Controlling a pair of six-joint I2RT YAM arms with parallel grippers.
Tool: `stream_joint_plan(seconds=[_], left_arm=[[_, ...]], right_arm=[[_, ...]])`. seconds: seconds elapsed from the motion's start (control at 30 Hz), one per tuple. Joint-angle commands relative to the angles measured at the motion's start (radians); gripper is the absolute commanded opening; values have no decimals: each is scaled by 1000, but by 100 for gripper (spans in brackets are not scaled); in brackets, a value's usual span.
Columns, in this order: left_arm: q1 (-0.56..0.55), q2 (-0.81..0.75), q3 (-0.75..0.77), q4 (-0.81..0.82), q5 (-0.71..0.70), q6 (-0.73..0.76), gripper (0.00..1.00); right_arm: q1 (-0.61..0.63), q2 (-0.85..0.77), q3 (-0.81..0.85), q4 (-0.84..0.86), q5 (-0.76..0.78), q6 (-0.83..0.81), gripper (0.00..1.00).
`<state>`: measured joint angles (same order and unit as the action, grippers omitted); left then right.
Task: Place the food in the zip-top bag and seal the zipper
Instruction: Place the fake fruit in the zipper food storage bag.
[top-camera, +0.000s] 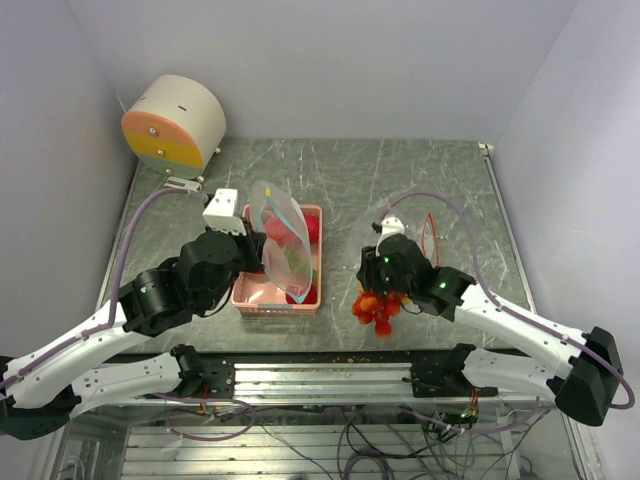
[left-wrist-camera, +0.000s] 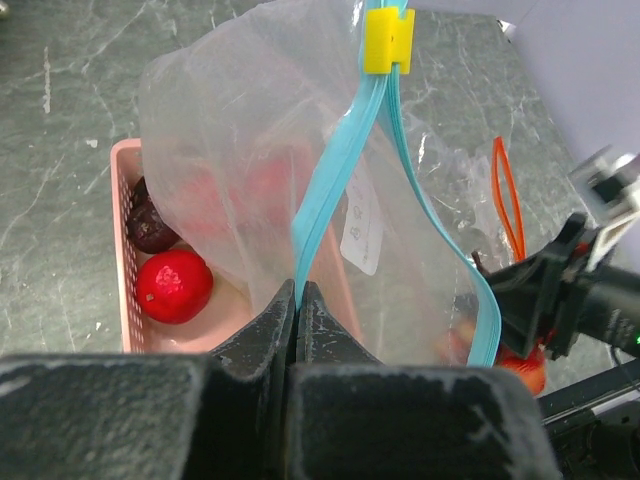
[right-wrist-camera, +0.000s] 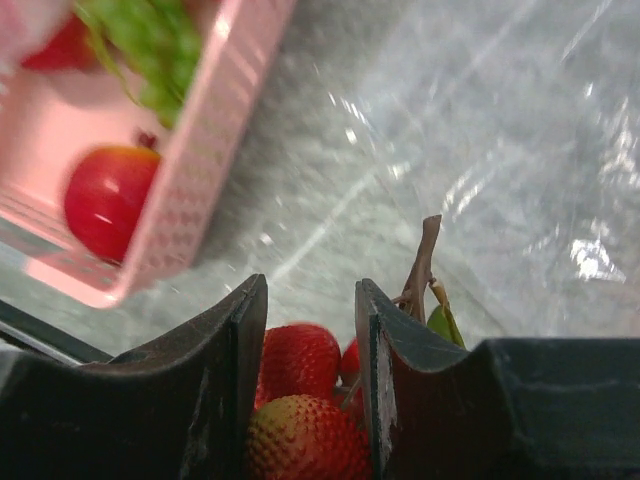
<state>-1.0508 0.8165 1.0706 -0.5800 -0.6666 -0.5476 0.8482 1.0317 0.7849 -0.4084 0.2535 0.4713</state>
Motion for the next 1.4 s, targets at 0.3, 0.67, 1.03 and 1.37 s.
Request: stream_joint_plan(seconds=[0.3, 0.67, 1.03, 1.37], left_arm=[[1, 86, 18, 63, 53, 1, 7], [1, 300, 190, 112, 207, 14, 7], [2, 444, 187, 218, 327, -15, 7], [2, 454, 223, 260, 388, -41, 7]], right_arm=[[-5, -146, 65, 41, -93, -63, 0], [-3, -229, 379, 9, -396, -189, 0], [-4, -226, 453, 168, -676, -159, 0], [-3, -229, 293, 420, -594, -93, 0]])
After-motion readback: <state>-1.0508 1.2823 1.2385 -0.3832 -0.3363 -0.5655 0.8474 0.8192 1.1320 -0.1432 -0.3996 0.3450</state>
